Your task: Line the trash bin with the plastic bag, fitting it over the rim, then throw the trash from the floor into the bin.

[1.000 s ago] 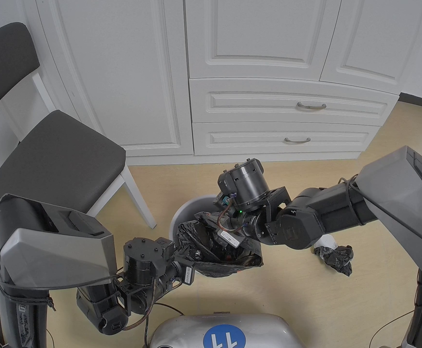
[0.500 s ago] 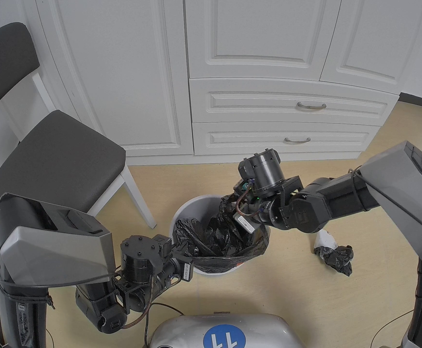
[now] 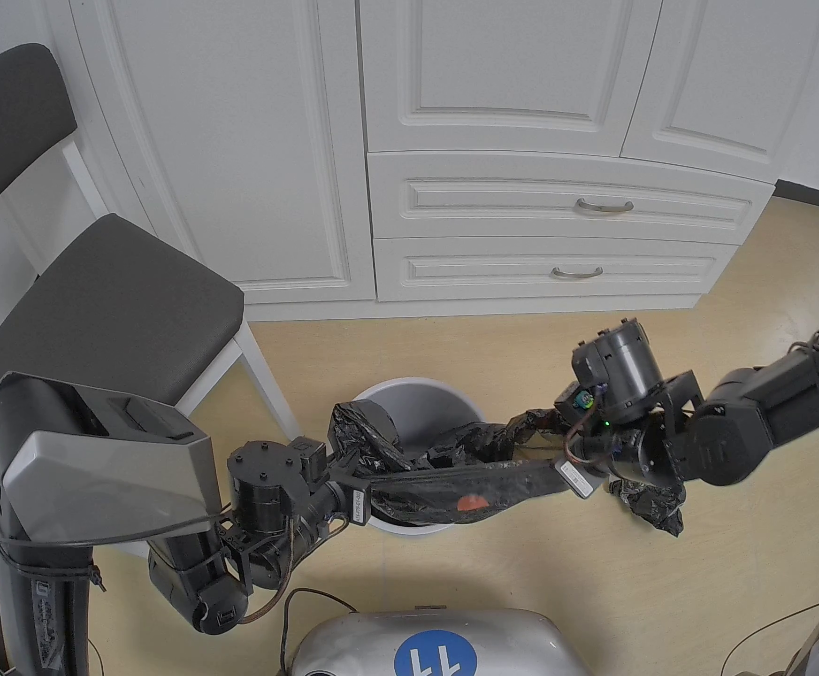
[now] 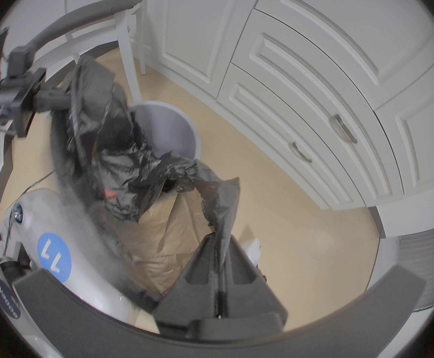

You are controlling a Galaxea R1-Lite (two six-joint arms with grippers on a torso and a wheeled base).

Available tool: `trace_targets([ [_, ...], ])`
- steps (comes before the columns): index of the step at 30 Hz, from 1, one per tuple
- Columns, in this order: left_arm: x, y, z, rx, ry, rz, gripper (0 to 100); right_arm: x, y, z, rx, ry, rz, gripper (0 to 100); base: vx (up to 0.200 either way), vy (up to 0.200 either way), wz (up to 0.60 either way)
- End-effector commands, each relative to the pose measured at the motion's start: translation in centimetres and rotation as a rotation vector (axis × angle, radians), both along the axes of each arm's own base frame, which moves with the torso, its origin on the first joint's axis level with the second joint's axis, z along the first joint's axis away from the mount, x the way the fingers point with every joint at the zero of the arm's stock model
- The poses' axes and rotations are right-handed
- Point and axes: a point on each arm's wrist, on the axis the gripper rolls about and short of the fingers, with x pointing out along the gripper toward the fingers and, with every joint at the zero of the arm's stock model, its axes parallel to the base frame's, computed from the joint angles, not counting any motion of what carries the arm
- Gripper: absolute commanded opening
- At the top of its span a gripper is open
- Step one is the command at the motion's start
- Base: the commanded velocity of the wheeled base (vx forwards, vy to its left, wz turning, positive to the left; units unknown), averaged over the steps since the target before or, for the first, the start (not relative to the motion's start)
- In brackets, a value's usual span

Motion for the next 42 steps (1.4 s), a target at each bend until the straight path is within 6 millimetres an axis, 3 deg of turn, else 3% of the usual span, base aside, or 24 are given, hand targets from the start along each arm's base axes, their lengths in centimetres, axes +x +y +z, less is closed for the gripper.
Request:
trace_targets([
  [1,2.4,0.6,-0.6,-0.024,-0.023,0.055,0,-5.0,-0.7,0.8,0.044,-0.036,0.024,0,0.0,0.0,0.0],
  [5,3.4,0.8,-0.8,-0.054,-0.03,0.08,0,-6.6,1.3,-1.1,0.112,-0.025,0.046,0,0.0,0.0,0.0],
  [8,3.8,1.5,-0.5,-0.062,-0.035,0.102,0,-6.8,2.8,-3.6,0.156,0.003,0.029,0,0.0,0.0,0.0],
  [9,3.8,1.5,-0.5,-0.062,-0.035,0.102,0,-6.8,2.8,-3.6,0.156,0.003,0.029,0,0.0,0.0,0.0],
  [12,3.4,2.5,0.5,-0.065,-0.04,0.107,0,-5.6,4.5,-7.2,0.222,0.01,-0.021,0,0.0,0.0,0.0],
  [18,1.4,3.7,1.0,-0.058,0.016,0.007,0,-2.9,4.2,-10.5,0.317,-0.062,-0.095,0,0.0,0.0,0.0],
  [22,1.3,4.1,0.3,-0.041,0.05,-0.02,0,-1.4,3.2,-11.1,0.363,-0.114,-0.138,0,0.0,0.0,0.0],
  [29,2.6,3.2,-4.7,-0.004,0.134,-0.016,0,1.5,1.8,-11.5,0.408,-0.184,-0.195,0,0.0,0.0,0.0],
  [36,3.2,2.8,-5.4,-0.013,0.135,-0.013,0,3.5,1.9,-13.5,0.421,-0.181,-0.221,0,0.0,0.0,0.0],
  [42,3.4,2.9,-4.9,-0.026,0.119,0.023,0,3.4,1.2,-12.2,0.434,-0.202,-0.229,0,0.0,0.0,0.0],
])
